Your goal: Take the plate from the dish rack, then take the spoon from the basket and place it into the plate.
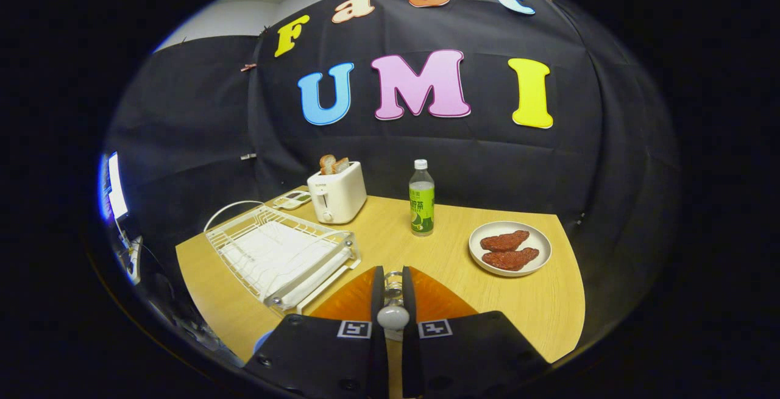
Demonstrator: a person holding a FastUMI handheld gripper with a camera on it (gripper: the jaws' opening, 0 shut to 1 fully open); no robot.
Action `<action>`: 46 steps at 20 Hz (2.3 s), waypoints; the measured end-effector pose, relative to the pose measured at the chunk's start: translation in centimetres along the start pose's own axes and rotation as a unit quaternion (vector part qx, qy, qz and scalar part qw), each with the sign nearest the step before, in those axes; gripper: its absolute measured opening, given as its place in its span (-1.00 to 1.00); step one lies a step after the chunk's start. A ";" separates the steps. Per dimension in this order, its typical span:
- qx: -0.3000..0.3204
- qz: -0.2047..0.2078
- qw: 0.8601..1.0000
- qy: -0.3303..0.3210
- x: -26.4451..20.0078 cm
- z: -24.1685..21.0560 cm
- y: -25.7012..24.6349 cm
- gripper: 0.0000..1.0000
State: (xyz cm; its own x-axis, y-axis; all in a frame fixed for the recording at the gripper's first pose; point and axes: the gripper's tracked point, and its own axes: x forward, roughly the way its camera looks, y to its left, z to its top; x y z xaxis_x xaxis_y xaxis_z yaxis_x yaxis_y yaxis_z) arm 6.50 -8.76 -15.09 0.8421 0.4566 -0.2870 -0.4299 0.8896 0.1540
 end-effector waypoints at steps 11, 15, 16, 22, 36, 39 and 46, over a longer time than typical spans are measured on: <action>-0.021 0.122 0.991 0.051 -2.8 -4.9 9.0 -0.75; -0.026 0.130 0.987 0.092 -1.7 -9.4 9.8 -0.74; -0.026 0.129 0.986 0.100 -1.4 -10.1 9.8 -0.73; -0.029 0.127 0.985 0.110 -1.0 -11.4 9.7 -0.71; -0.008 0.118 0.987 0.107 -1.2 -8.6 8.2 1.00; -0.006 0.107 0.991 0.075 -1.8 -5.0 8.2 0.96; -0.013 0.029 0.999 -0.012 -4.6 4.3 5.8 0.96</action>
State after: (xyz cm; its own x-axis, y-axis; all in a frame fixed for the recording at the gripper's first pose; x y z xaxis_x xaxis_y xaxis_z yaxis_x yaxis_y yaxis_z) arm 1.52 -5.76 -8.85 0.8224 0.5081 -0.2558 -0.4871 0.8613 0.1445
